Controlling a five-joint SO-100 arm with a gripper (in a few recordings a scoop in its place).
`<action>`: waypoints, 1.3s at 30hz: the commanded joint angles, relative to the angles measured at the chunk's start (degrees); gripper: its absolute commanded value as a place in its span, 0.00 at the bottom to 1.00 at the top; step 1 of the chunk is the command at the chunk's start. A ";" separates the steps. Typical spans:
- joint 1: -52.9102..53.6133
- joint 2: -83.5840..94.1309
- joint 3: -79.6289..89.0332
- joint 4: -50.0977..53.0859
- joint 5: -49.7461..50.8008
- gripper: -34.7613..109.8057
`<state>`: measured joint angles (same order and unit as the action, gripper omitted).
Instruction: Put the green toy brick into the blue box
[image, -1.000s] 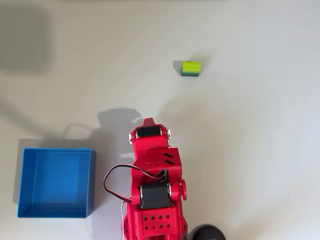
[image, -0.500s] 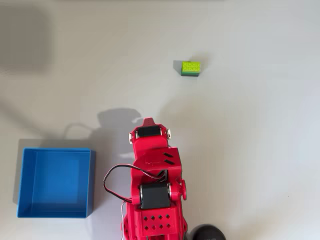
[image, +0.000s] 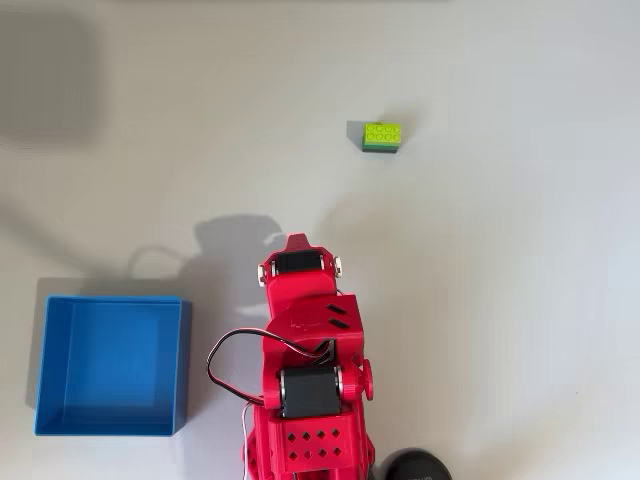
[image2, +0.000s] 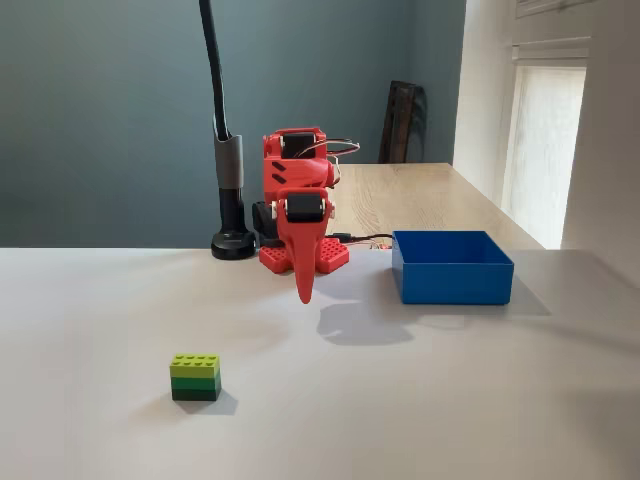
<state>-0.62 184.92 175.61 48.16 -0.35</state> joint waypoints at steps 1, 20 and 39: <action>-0.26 0.44 -4.66 -0.62 -1.23 0.24; 10.28 -48.78 -47.90 4.22 -1.32 0.24; 18.72 -83.14 -84.81 22.32 -8.96 0.49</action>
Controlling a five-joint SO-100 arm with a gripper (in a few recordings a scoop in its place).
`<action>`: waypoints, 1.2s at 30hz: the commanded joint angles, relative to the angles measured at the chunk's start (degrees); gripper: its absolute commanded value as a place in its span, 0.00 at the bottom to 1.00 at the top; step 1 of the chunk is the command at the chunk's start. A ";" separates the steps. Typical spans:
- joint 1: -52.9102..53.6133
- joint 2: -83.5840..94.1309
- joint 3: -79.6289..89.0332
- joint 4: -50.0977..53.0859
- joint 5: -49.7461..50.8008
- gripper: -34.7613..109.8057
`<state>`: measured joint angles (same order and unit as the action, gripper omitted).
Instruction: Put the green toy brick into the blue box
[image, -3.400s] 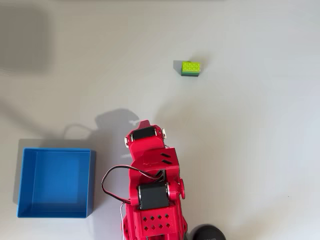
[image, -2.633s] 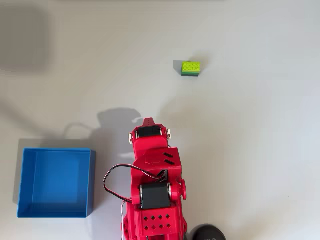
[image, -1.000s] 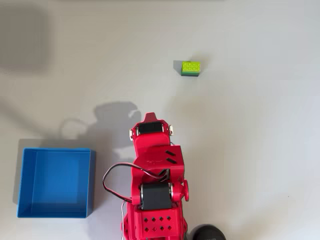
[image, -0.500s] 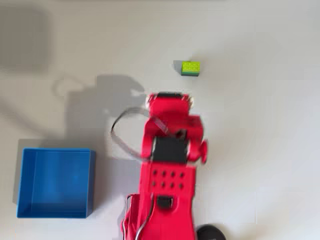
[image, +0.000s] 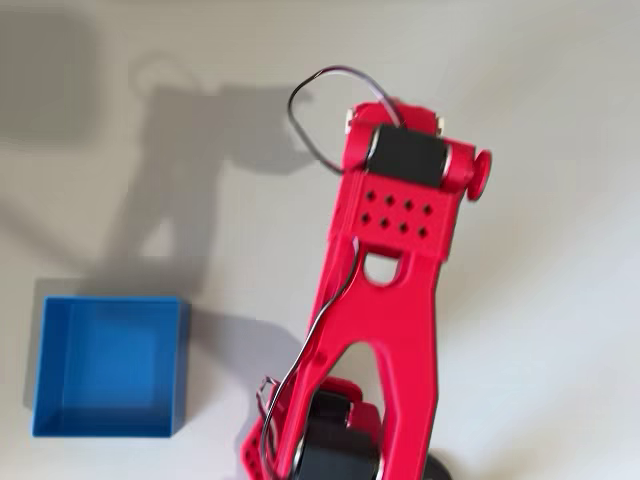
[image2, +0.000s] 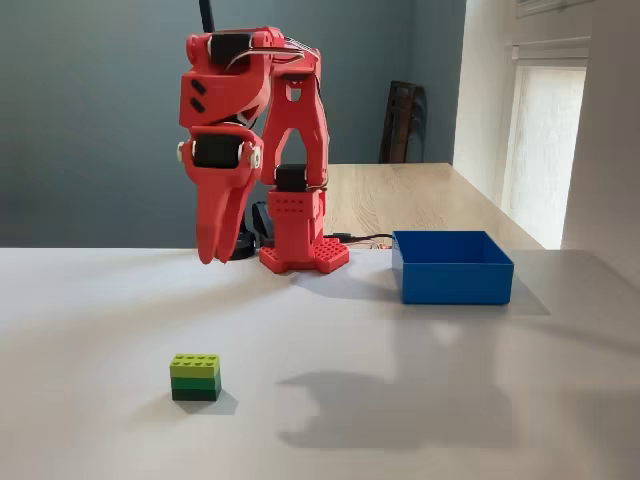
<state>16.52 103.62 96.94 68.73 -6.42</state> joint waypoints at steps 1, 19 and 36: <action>1.76 -3.08 -7.03 2.20 -3.60 0.50; 2.99 -25.05 -21.18 2.99 -8.53 0.48; 2.72 -39.38 -33.05 2.90 -9.58 0.43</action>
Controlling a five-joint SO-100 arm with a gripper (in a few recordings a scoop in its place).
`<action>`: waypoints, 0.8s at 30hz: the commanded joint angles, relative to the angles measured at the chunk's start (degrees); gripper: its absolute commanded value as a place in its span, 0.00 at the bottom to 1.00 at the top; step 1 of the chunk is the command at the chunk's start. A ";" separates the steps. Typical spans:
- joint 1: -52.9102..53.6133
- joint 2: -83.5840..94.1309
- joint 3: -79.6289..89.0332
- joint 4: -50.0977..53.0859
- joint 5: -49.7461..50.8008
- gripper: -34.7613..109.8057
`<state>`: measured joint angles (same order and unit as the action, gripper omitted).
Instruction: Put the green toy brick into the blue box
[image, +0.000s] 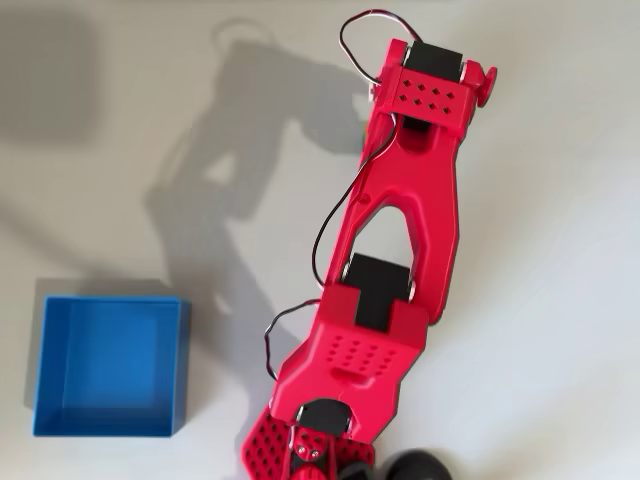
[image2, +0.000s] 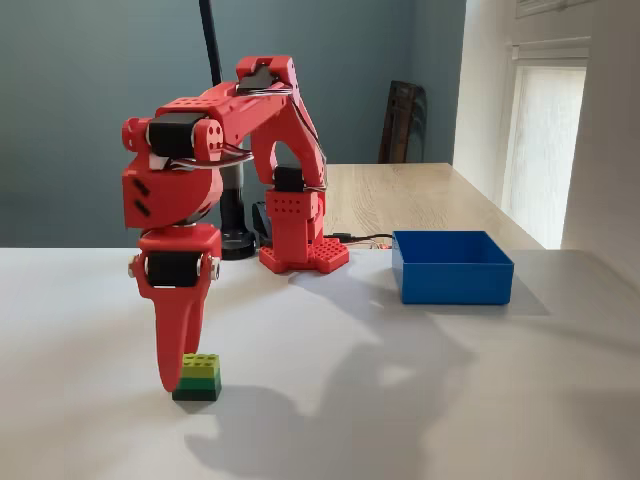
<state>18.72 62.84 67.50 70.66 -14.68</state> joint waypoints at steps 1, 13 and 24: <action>0.44 1.23 -3.60 0.88 -1.32 0.42; -0.44 1.05 -2.29 0.53 -0.79 0.37; -0.44 1.05 -1.32 -0.97 -0.26 0.33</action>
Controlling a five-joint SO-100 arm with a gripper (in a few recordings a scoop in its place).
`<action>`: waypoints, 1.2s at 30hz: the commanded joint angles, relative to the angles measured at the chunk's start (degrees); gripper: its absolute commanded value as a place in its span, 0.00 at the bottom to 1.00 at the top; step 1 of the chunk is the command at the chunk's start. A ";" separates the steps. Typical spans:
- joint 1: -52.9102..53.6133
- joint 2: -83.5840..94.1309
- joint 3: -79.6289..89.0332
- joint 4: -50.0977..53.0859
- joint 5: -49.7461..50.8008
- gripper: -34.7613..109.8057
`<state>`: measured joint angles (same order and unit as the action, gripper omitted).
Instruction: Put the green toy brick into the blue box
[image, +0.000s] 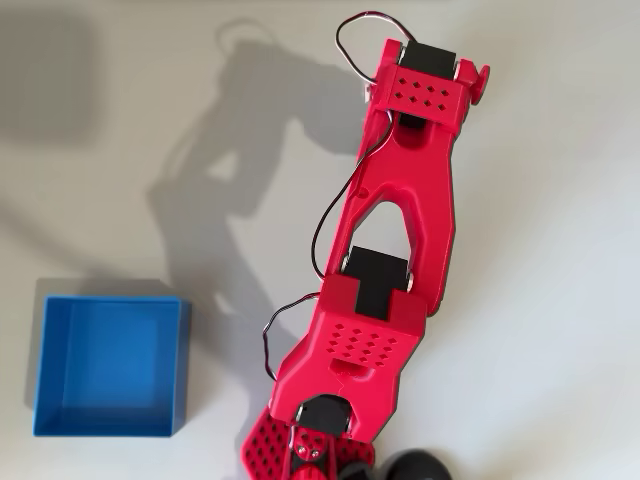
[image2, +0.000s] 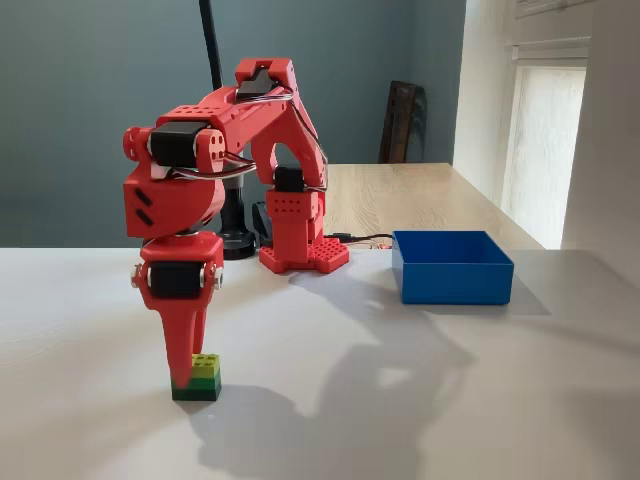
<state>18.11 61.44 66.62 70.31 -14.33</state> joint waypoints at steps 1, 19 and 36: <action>0.18 2.46 -0.18 -0.97 -0.62 0.33; 0.26 2.46 5.36 -8.17 -0.26 0.26; 0.44 3.78 9.14 -8.09 -2.29 0.24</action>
<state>18.11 61.70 73.65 61.70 -15.56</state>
